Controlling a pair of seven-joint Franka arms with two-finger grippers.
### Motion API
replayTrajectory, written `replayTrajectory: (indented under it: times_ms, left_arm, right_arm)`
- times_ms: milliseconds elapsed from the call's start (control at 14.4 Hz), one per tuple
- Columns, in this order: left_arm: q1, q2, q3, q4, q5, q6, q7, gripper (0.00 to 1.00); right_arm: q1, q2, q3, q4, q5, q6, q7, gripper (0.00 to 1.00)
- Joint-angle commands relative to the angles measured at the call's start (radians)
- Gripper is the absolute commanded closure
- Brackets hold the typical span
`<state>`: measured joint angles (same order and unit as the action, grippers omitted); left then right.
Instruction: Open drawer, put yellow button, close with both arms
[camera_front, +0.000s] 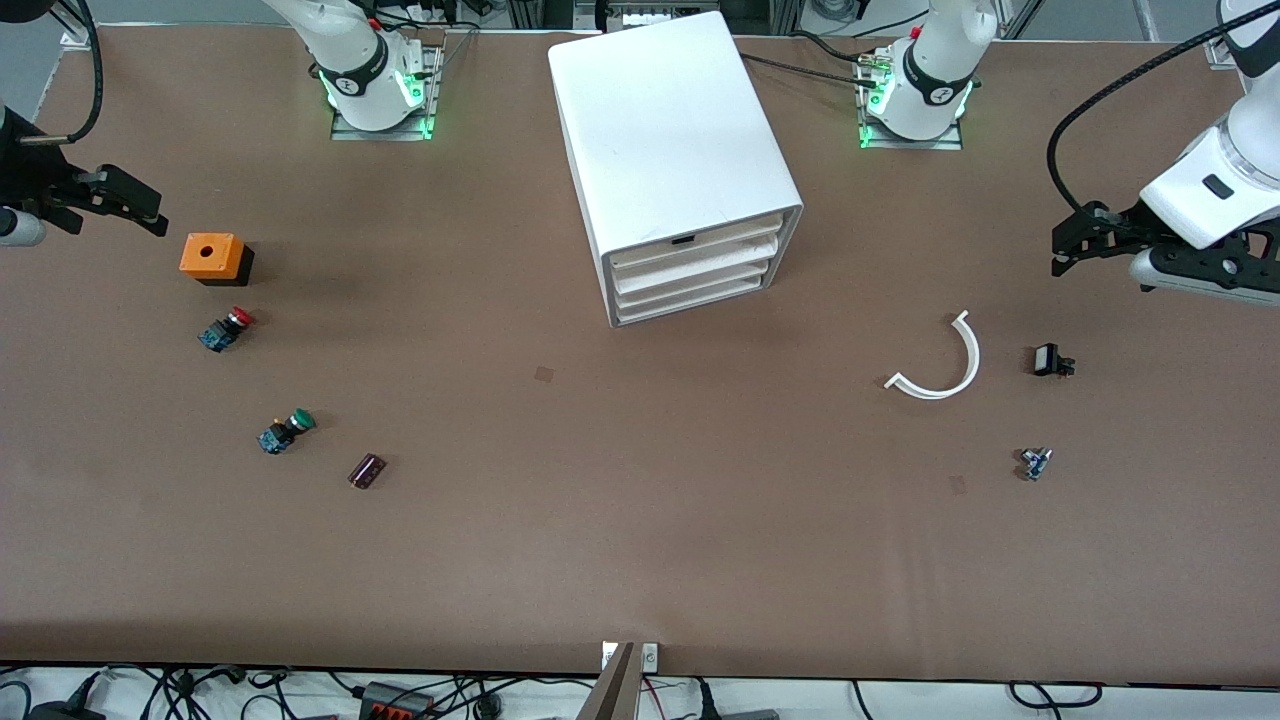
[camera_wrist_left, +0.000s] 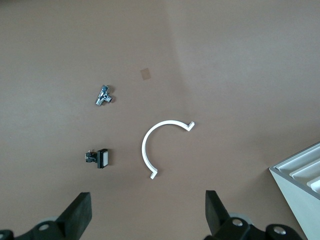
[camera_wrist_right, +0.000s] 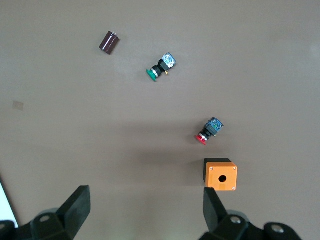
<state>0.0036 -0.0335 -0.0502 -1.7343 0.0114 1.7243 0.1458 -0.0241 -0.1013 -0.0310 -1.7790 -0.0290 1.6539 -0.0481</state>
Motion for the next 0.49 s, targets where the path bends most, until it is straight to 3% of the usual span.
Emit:
replayTrajectory:
  times_ms: [0, 417]
  left_arm:
    - [0.018, -0.026, -0.017, -0.018, 0.005, -0.022, -0.008, 0.00]
    - [0.018, -0.028, -0.014, -0.016, 0.007, -0.022, -0.008, 0.00]
  right_arm:
    - [-0.010, -0.018, 0.011, -0.011, -0.019, 0.009, -0.012, 0.00]
    - [-0.010, -0.015, 0.013, -0.011, -0.019, 0.021, -0.012, 0.00]
